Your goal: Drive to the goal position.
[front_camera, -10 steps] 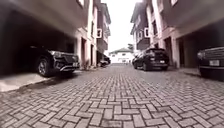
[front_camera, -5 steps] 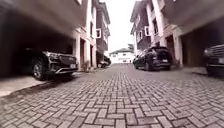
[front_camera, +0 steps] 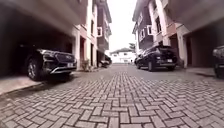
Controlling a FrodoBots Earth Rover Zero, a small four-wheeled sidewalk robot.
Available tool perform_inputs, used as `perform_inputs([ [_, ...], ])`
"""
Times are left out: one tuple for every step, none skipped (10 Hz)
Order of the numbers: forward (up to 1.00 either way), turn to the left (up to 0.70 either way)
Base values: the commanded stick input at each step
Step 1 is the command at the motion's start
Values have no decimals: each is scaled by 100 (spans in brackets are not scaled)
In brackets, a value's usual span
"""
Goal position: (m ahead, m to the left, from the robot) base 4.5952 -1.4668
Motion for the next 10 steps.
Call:
perform_inputs([
  [69, 3],
  [69, 3],
  [69, 3],
  [69, 3],
  [69, 3],
  [69, 3],
  [69, 3],
  [69, 3],
  [69, 3],
  [69, 3],
])
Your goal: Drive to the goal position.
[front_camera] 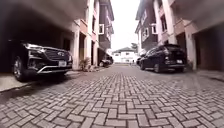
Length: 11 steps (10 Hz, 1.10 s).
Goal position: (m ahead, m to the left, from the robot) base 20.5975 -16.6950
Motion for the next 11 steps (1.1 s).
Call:
perform_inputs([
  [69, 3],
  [69, -14],
  [69, -32],
  [69, -9],
  [69, 3],
  [69, 3],
  [69, 3],
  [69, 3],
  [69, 3],
  [69, 3],
  [69, 3],
])
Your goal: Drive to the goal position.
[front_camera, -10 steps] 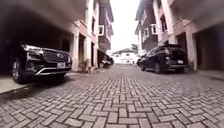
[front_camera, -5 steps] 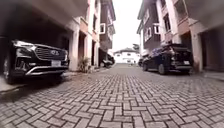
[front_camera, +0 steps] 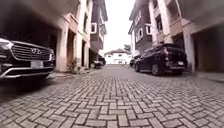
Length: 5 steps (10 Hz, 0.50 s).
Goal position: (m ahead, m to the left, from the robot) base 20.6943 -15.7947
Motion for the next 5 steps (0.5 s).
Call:
perform_inputs([
  [69, 3],
  [69, 3],
  [69, 3],
  [69, 3],
  [69, 3],
])
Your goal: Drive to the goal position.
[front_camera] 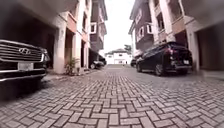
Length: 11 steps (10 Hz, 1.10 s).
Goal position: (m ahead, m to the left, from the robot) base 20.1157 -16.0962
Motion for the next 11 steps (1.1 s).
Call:
perform_inputs([
  [69, 3],
  [69, 3],
  [69, 3],
  [69, 3],
  [69, 3],
  [69, 3],
  [69, 3],
  [69, 3],
  [69, 3],
  [69, 3],
  [69, 3],
])
